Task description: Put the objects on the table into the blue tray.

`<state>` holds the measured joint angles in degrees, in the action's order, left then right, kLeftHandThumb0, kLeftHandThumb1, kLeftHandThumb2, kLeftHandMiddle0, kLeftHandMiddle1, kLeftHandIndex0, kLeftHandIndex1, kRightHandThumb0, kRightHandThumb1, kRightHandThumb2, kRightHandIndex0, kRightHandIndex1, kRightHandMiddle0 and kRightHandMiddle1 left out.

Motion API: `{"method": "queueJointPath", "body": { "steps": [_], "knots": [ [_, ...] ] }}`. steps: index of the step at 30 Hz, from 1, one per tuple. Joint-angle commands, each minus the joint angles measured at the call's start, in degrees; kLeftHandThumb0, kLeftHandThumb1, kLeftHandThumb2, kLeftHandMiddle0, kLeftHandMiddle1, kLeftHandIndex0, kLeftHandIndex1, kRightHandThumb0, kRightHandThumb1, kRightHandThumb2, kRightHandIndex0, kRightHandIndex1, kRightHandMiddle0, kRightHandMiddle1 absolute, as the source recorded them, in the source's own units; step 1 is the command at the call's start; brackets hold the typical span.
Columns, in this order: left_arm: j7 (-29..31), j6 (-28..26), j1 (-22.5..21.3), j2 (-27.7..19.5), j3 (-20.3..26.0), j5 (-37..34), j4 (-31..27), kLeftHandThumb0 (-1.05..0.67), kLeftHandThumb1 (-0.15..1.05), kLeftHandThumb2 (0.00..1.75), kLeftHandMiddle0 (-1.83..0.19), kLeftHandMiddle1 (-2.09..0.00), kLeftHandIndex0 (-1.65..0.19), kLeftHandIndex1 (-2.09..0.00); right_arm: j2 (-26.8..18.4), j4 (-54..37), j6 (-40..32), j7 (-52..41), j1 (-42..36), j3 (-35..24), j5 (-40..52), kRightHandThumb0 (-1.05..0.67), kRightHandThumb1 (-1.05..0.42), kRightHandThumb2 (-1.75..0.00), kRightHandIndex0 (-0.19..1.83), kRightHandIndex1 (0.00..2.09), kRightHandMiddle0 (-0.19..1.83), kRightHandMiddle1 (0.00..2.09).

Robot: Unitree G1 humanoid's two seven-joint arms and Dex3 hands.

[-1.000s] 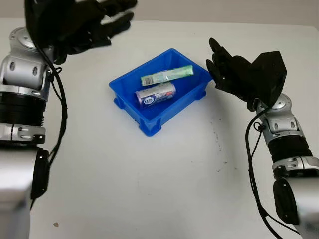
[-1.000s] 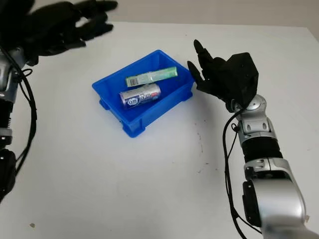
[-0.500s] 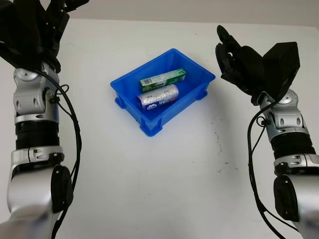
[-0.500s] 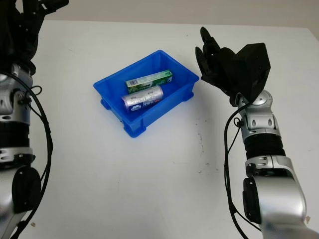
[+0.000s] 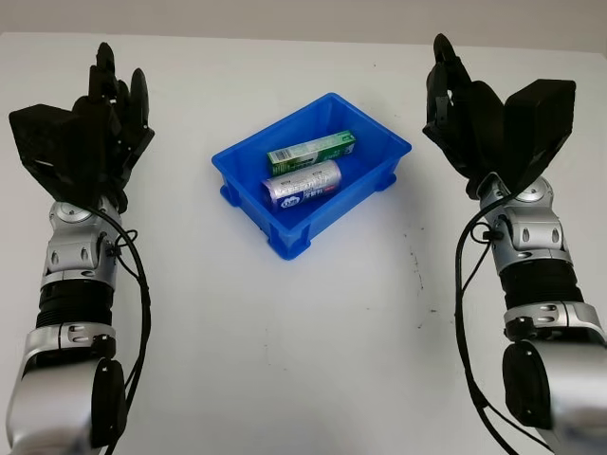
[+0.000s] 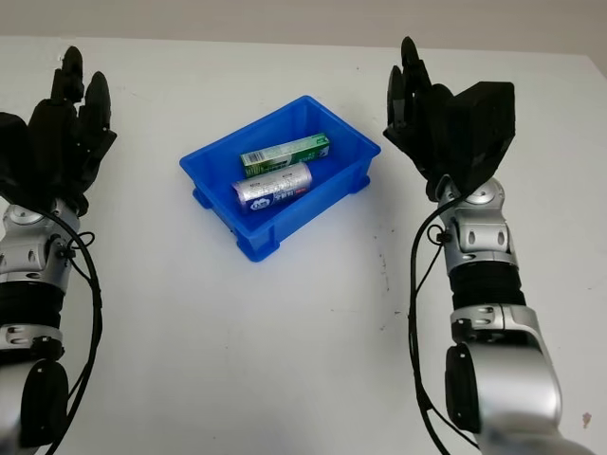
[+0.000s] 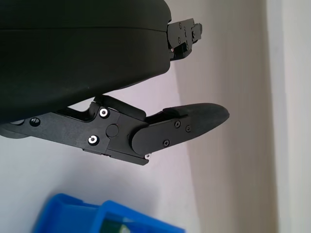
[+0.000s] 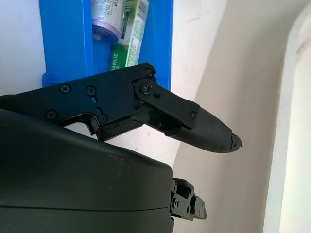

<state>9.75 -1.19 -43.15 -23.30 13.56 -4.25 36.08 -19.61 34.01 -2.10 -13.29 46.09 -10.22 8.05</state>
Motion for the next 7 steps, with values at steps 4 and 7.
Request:
{"method": "queueJointPath", "body": {
  "steps": [4, 7],
  "knots": [
    [0.6, 0.3, 1.1, -0.4, -0.1, -0.5, 1.8, -0.75, 1.05, 0.69, 0.19, 0.0, 0.19, 0.0, 0.8, -3.1, -1.0, 0.0, -2.5, -0.8, 1.4, -0.78, -1.05, -0.89, -0.19, 0.0, -0.19, 0.0],
    [0.7, 0.9, 1.5, -0.1, 0.3, -1.2, 1.8, -0.76, 1.05, 0.69, 0.19, 0.0, 0.19, 0.0, 0.7, -3.4, -1.5, -0.1, -2.9, -0.6, 1.4, -0.77, -1.05, -0.89, -0.19, 0.0, -0.19, 0.0]
  ]
}}
